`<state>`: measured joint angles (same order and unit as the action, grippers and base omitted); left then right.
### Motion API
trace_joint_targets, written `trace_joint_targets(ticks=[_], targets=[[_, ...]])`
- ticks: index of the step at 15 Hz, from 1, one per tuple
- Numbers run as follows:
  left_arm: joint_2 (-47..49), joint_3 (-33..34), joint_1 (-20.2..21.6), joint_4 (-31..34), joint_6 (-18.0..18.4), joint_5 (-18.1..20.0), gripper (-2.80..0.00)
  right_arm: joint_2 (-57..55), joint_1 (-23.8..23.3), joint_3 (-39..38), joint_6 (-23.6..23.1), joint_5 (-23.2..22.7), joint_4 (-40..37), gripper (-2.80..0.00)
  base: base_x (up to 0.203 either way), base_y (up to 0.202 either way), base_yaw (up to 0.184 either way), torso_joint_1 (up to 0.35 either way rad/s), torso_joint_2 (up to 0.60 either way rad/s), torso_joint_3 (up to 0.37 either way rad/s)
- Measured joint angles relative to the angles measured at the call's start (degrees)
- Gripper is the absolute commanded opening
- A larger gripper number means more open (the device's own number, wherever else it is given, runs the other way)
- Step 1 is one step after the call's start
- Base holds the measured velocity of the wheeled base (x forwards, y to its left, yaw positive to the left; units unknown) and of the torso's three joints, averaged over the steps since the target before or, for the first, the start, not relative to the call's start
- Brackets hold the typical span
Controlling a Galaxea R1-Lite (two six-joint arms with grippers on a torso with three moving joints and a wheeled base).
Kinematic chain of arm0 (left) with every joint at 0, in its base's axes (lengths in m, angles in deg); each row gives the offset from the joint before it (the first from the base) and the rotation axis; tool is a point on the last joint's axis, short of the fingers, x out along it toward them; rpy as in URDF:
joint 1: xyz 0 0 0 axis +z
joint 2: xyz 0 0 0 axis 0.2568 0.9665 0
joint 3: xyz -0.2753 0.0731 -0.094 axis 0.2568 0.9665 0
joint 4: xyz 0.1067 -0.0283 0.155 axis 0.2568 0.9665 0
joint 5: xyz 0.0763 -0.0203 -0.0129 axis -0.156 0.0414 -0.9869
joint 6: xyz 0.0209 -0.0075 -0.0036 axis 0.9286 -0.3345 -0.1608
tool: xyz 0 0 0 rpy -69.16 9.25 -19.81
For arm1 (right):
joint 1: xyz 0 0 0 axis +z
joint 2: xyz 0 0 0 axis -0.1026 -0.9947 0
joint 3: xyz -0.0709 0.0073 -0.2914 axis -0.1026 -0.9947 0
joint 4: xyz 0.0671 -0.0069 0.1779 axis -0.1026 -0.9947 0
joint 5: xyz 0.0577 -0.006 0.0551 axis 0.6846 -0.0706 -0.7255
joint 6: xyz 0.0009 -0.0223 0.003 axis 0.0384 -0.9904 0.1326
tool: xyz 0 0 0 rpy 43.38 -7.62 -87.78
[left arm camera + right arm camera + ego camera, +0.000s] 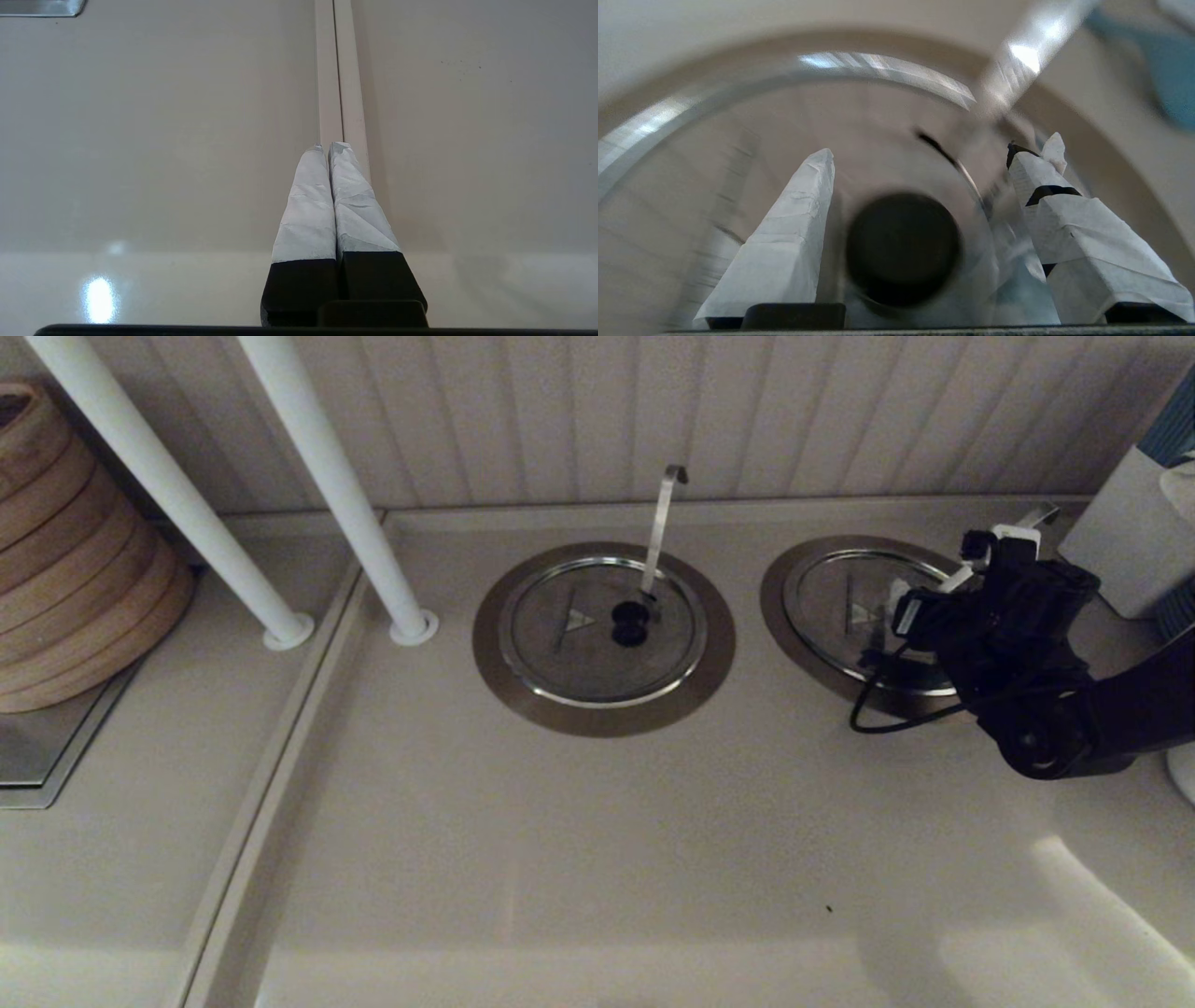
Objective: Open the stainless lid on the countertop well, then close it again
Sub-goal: Open the lid
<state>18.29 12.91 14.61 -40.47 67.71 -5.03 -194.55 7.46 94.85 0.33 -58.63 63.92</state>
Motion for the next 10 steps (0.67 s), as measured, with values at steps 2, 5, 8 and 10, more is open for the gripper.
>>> trace_joint_targets(ticks=[2,5,8,10], targets=[[0.00,0.00,0.00,0.00,0.00,0.00,-2.80,-0.68,-0.24,-1.11,0.77,-0.06,0.14,0.00,0.000,0.000,0.000,0.000,0.00,0.000],[0.00,0.00,0.00,0.00,0.02,0.00,-2.80,-0.73,-0.15,-1.99,0.97,-0.06,0.38,0.00,0.000,0.000,0.000,0.000,0.00,0.000],[0.00,0.00,0.00,0.00,-0.01,0.00,-2.80,-0.87,0.78,-1.99,3.62,-0.50,0.34,0.00,0.000,0.000,0.000,0.000,0.00,0.000],[0.00,0.00,0.00,0.00,-0.01,0.00,-2.80,-0.92,1.89,-1.80,4.42,-0.76,0.29,0.00,0.000,0.000,0.000,0.000,0.00,0.000]])
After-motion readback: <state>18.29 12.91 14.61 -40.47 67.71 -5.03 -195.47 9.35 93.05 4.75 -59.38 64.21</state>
